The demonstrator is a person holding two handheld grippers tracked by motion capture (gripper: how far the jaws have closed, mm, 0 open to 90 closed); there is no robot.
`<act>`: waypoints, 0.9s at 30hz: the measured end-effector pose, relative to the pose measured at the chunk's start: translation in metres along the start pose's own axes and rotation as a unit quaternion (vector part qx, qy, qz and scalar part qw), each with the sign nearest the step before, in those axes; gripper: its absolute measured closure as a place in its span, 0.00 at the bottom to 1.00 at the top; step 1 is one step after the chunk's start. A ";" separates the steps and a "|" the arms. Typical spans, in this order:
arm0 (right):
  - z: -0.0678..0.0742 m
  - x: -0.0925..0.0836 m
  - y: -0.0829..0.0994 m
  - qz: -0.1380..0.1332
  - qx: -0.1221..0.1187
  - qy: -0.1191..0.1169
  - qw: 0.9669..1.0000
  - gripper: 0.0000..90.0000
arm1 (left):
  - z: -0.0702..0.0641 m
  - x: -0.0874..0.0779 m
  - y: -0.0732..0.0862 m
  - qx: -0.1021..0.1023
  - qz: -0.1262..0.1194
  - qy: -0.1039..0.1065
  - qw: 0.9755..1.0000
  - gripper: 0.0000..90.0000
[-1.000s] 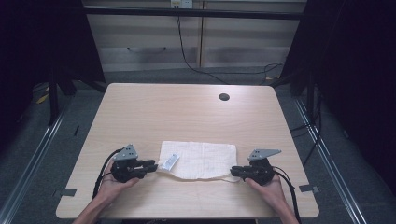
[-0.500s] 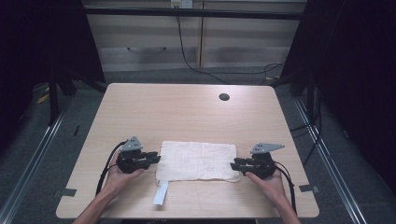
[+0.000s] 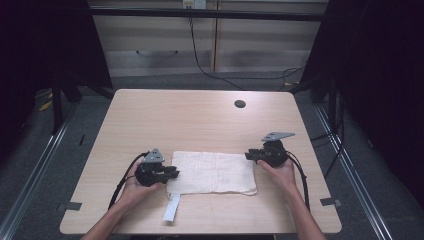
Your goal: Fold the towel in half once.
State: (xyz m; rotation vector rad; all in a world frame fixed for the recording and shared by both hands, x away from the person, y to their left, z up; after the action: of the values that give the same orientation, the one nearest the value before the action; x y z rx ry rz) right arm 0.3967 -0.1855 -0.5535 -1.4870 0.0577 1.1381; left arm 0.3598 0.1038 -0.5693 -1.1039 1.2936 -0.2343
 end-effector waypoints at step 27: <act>0.007 0.026 0.008 0.028 -0.007 -0.016 0.999 0.95 | 0.038 -0.029 -0.024 -0.049 -0.044 -0.030 0.997 0.74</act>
State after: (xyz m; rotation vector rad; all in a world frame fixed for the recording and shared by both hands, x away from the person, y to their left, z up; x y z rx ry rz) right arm 0.4015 -0.1679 -0.5750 -1.4871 0.0682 1.2095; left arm 0.3924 0.1315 -0.5372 -1.2437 1.2148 -0.2047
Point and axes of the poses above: each handheld gripper's, and its own axes: x roughly forward along the jaws, y roughly out of its underside, z roughly to its left, the point moved 10 cm from there along x, roughly forward along the jaws, and after that the axes turned 1 degree about x, right-handed, at the moved point
